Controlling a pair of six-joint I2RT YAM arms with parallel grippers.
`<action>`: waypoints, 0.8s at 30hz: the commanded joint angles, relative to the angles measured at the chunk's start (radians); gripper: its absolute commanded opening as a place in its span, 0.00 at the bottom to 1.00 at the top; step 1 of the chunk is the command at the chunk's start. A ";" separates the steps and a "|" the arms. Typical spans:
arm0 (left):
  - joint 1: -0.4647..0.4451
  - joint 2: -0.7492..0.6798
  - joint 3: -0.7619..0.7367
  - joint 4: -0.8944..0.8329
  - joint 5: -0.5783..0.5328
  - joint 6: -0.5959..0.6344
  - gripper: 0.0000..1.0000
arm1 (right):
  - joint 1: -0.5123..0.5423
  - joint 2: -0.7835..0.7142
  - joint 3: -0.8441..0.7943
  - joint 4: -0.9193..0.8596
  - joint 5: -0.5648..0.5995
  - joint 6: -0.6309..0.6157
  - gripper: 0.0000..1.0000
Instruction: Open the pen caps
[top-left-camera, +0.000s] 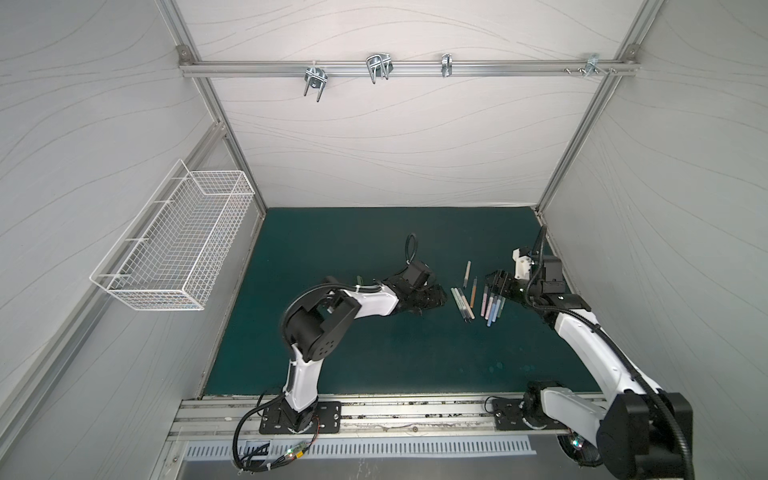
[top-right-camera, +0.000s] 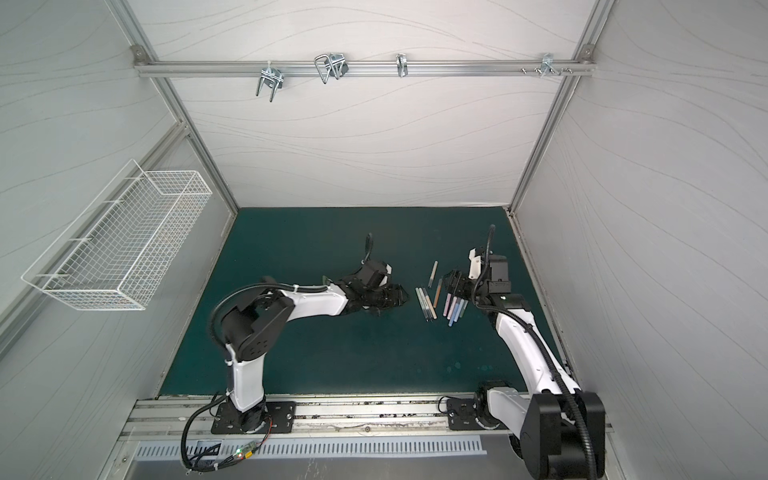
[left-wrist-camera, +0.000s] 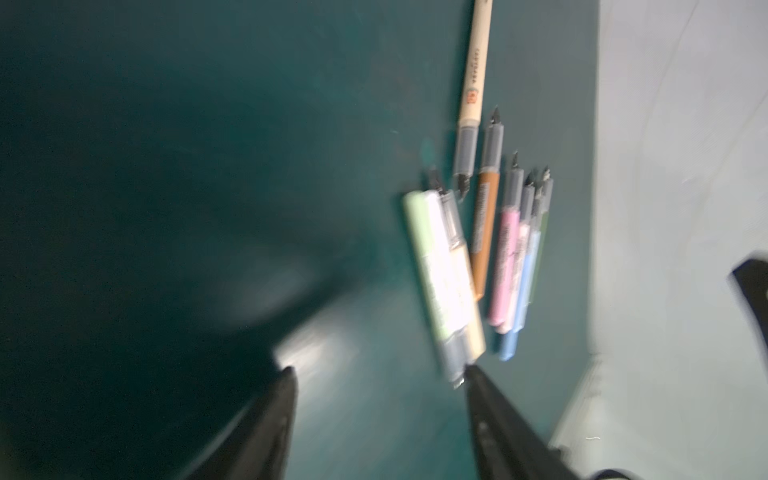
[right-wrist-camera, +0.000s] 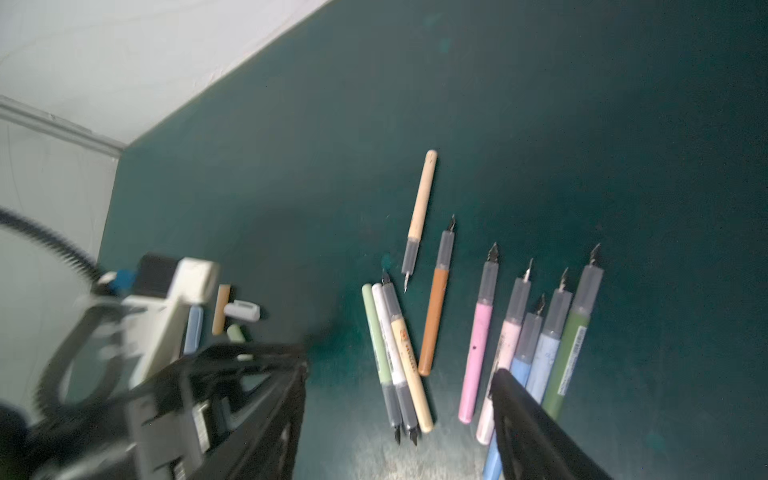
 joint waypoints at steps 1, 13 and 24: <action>0.063 -0.245 -0.072 -0.096 -0.197 0.185 0.77 | -0.006 -0.036 -0.066 0.166 0.168 -0.069 0.99; 0.295 -0.825 -0.472 -0.079 -0.878 0.590 0.99 | -0.004 0.015 -0.418 0.844 0.248 -0.347 0.99; 0.520 -0.758 -0.673 0.302 -0.820 0.727 0.99 | 0.006 0.235 -0.412 1.087 0.195 -0.385 0.99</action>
